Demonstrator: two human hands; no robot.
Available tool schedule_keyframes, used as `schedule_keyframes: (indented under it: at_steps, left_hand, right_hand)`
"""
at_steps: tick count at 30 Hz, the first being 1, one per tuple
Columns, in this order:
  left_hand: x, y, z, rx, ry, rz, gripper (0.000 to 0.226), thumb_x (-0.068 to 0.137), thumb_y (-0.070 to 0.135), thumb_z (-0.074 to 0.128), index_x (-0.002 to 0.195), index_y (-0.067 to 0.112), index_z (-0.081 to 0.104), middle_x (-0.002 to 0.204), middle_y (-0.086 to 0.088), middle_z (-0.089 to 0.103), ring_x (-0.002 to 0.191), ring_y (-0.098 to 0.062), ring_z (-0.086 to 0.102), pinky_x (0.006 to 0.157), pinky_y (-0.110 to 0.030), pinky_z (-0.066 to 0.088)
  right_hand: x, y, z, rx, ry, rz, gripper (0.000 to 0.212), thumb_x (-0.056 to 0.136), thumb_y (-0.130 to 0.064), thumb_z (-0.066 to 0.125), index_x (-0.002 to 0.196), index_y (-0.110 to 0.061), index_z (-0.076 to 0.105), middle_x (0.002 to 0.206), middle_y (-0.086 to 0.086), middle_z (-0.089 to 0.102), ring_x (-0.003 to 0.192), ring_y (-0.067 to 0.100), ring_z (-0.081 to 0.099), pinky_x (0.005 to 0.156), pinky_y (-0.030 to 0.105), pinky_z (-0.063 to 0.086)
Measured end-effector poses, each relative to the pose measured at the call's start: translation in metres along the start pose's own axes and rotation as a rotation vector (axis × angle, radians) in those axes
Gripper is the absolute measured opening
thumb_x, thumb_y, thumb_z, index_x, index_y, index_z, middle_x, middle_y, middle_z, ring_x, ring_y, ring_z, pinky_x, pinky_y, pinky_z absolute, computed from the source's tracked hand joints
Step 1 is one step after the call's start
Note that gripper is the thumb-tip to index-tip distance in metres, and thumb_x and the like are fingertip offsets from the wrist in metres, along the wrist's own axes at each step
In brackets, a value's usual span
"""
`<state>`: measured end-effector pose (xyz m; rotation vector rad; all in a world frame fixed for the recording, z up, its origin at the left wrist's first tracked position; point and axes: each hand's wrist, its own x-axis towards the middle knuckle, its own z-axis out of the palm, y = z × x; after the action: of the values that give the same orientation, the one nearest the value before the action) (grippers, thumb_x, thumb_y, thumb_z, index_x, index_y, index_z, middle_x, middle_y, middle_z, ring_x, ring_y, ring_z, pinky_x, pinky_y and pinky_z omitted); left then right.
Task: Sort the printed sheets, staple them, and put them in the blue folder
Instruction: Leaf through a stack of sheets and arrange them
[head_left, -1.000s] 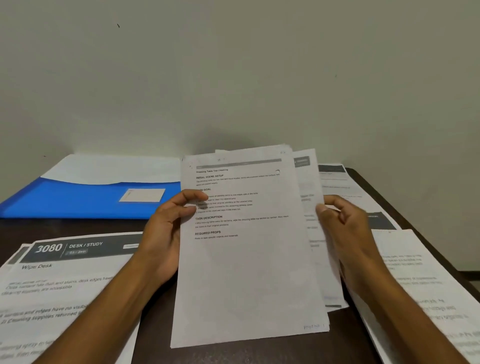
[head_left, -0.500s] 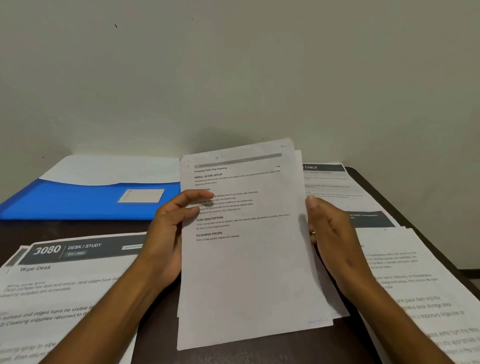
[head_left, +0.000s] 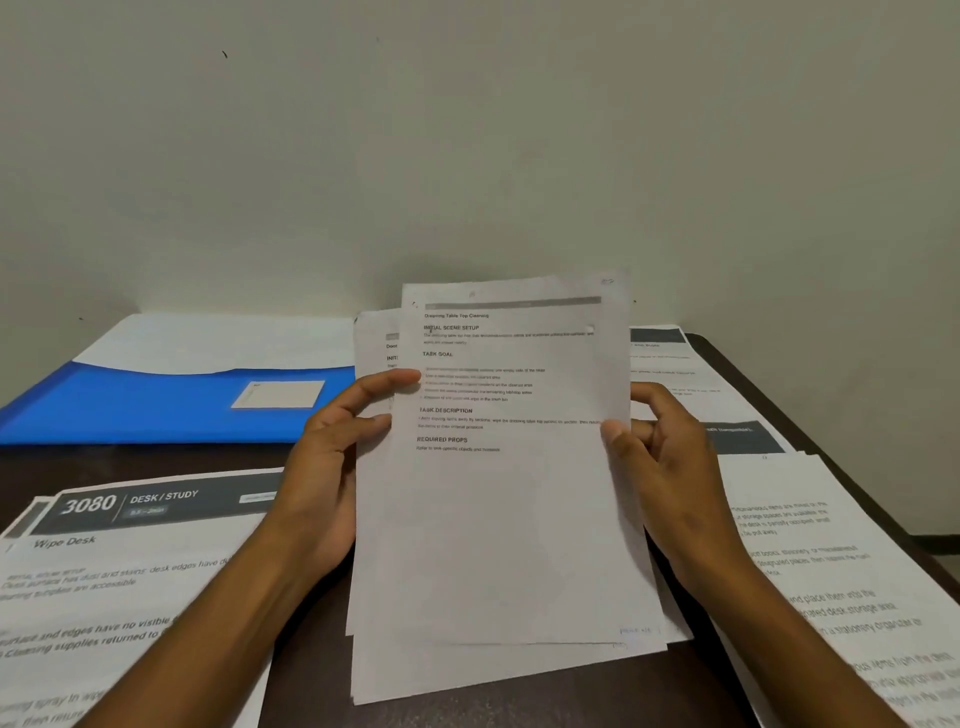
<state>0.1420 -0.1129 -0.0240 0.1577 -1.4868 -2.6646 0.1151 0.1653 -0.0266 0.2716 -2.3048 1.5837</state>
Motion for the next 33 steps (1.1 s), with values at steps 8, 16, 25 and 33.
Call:
schedule_keyframes:
  at_steps: [8, 16, 25, 33]
  left_hand:
    - [0.004, 0.003, -0.004, -0.003, 0.060, 0.016, 0.035, 0.102, -0.003, 0.047, 0.122, 0.012, 0.072, 0.135, -0.005, 0.071, 0.115, -0.035, 0.073, 0.080, -0.046, 0.066]
    - [0.000, 0.009, -0.005, -0.014, 0.080, 0.030, 0.036, 0.101, -0.002, 0.049, 0.096, 0.021, 0.077, 0.124, -0.006, 0.076, 0.099, -0.028, 0.077, 0.082, -0.045, 0.066]
    - [0.000, 0.012, -0.002, -0.050, 0.087, 0.024, 0.035, 0.101, -0.001, 0.049, 0.091, 0.022, 0.074, 0.122, -0.007, 0.076, 0.102, -0.032, 0.072, 0.080, -0.045, 0.064]
    - [0.003, 0.009, -0.005, -0.057, 0.056, 0.024, 0.032, 0.099, -0.002, 0.049, 0.095, 0.019, 0.072, 0.131, -0.012, 0.073, 0.108, -0.034, 0.070, 0.083, -0.046, 0.063]
  right_hand:
    - [0.032, 0.015, -0.065, 0.281, 0.732, 0.150, 0.024, 0.102, -0.021, 0.059, 0.080, -0.026, 0.051, 0.079, -0.005, 0.054, 0.074, 0.016, 0.052, 0.069, 0.037, 0.049]
    - [0.034, 0.046, -0.108, 0.256, 1.049, 0.359, 0.023, 0.096, -0.025, 0.057, 0.075, -0.028, 0.047, 0.085, 0.000, 0.062, 0.072, 0.017, 0.061, 0.070, 0.035, 0.055]
    - [0.029, 0.015, -0.067, 0.312, 0.479, 0.176, 0.023, 0.105, -0.010, 0.057, 0.086, -0.019, 0.066, 0.072, -0.013, 0.068, 0.065, 0.006, 0.061, 0.067, 0.028, 0.053]
    - [0.018, -0.002, -0.039, 0.319, 0.067, 0.148, 0.023, 0.108, -0.020, 0.055, 0.127, -0.018, 0.069, 0.113, -0.001, 0.080, 0.102, 0.021, 0.078, 0.084, 0.035, 0.063]
